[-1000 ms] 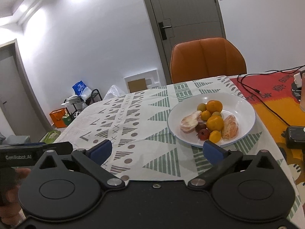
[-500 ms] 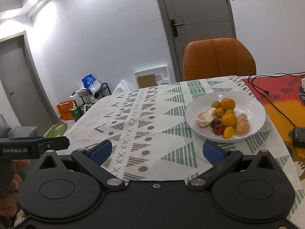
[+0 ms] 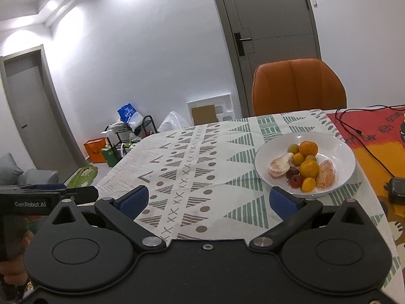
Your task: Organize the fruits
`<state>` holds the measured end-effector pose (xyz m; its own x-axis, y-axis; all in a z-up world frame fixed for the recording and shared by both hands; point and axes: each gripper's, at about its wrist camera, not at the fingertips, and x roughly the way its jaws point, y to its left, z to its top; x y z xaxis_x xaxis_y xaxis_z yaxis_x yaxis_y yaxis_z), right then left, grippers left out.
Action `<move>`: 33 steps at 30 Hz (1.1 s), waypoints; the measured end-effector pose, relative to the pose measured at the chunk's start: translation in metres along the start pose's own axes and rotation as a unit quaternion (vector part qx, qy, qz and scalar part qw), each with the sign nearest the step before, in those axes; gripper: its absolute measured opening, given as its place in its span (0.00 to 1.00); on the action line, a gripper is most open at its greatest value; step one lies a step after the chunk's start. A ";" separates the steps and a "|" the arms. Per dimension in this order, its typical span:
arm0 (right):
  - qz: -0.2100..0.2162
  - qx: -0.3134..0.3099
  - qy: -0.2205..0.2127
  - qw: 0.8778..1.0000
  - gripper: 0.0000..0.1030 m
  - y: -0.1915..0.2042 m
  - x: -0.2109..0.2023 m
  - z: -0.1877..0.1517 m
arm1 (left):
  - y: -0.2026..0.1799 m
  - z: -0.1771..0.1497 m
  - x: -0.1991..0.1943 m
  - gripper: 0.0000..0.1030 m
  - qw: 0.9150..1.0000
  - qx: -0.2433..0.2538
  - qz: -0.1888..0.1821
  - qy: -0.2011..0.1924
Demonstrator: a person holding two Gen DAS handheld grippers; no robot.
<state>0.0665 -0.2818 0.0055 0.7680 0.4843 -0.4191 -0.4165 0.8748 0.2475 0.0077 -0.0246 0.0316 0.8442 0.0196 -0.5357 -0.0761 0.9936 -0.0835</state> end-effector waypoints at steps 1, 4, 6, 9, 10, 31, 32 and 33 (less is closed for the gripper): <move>-0.001 0.000 -0.001 1.000 1.00 0.000 -0.001 0.001 | -0.001 0.000 0.000 0.98 1.000 0.001 0.001 -0.001; -0.001 -0.001 -0.004 1.000 1.00 0.000 -0.003 0.001 | 0.000 0.001 -0.001 0.98 1.000 0.001 0.000 -0.002; 0.000 0.000 -0.004 1.000 1.00 -0.001 -0.002 0.002 | -0.001 0.001 -0.001 0.98 1.000 0.001 -0.001 -0.002; 0.000 0.000 -0.003 1.000 1.00 -0.001 -0.002 0.002 | -0.001 0.001 -0.002 0.98 1.000 0.001 -0.002 -0.003; 0.001 0.000 -0.003 1.000 1.00 -0.001 -0.002 0.002 | -0.001 0.001 -0.002 0.98 1.000 0.000 -0.002 -0.003; 0.003 -0.003 -0.001 1.000 1.00 0.000 0.000 0.001 | 0.000 0.001 -0.003 0.98 1.000 -0.002 -0.003 -0.003; 0.002 -0.003 0.000 1.000 1.00 0.000 0.000 0.002 | 0.000 0.002 -0.003 0.98 1.000 -0.003 -0.003 -0.003; 0.002 -0.004 0.000 1.000 1.00 0.000 0.000 0.001 | 0.000 0.001 -0.002 0.98 1.000 -0.004 -0.003 -0.002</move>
<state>0.0675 -0.2817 0.0065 0.7662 0.4881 -0.4180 -0.4233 0.8727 0.2431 0.0065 -0.0244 0.0336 0.8471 0.0132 -0.5312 -0.0739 0.9929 -0.0932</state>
